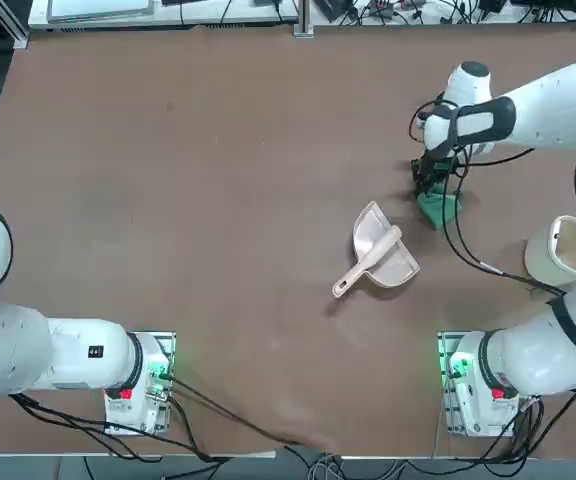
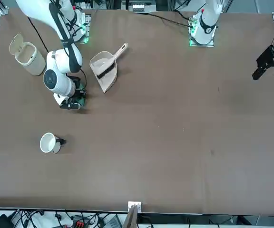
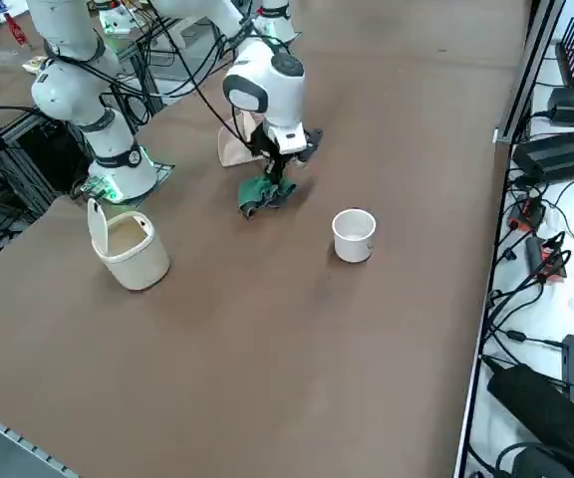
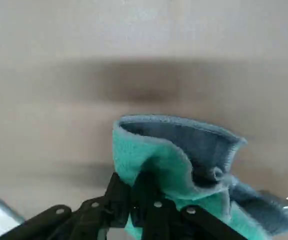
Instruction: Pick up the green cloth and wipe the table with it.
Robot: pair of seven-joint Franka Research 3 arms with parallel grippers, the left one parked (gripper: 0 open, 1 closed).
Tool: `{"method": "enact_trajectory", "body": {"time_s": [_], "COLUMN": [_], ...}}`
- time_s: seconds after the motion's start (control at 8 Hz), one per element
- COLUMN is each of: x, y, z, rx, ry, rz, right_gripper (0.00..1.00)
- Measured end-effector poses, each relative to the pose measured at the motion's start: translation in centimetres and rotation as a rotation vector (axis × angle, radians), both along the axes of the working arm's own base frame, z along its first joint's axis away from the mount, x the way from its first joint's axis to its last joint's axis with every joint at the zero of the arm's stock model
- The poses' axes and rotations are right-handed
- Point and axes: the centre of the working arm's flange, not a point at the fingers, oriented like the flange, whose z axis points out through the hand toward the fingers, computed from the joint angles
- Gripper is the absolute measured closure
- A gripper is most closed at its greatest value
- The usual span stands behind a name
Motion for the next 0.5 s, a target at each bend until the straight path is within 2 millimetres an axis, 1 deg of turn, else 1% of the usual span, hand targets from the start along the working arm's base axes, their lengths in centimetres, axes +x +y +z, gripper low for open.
{"method": "enact_trajectory", "body": {"time_s": [0.12, 0.38, 0.5], "x": [0.2, 0.4, 0.1], "y": [-3.1, -10.4, -13.9], "z": [-0.2, -0.2, -0.2], "rx": [0.013, 0.033, 0.001], "ry": [0.004, 0.003, 0.009], "rz": [0.036, 0.113, 0.166], "right_gripper": [0.95, 0.95, 0.95]}}
